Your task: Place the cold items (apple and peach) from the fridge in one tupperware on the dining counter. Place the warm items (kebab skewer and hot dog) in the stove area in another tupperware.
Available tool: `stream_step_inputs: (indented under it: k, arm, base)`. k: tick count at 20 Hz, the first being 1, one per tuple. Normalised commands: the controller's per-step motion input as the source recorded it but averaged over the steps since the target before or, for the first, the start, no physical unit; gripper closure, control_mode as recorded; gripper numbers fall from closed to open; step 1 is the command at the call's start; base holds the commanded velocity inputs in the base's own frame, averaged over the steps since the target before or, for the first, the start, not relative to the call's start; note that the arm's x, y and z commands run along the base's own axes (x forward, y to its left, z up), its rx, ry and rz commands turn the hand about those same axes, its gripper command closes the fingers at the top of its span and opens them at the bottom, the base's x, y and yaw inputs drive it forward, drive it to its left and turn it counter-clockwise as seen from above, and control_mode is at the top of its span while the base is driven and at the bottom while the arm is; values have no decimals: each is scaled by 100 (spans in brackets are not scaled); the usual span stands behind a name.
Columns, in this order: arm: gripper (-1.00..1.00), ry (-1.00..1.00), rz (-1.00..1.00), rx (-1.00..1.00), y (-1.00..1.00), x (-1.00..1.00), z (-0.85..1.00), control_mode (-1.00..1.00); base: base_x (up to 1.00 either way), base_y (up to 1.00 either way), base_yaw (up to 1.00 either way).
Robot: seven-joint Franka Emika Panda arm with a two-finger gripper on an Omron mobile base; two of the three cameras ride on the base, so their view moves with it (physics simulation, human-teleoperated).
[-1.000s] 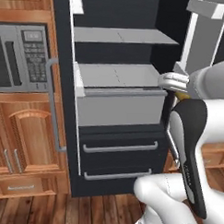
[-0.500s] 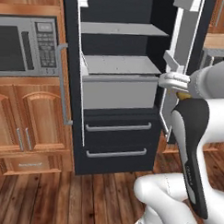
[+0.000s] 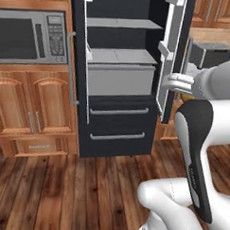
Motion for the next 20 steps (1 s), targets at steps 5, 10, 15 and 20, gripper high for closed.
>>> stream_step_inputs:
  k: [5, 10, 15, 20]
  arm:
    - [100, 0, 0, 0, 0, 0, 0, 100]
    - [100, 0, 0, 0, 0, 0, 0, 100]
    - [100, 0, 0, 0, 0, 0, 0, 100]
    - [100, 0, 0, 0, 0, 0, 0, 100]
  base:
    - [-100, 0, -5]
    - [-100, -4, -14]
    - [-100, -15, -30]
    - [-100, -26, -39]
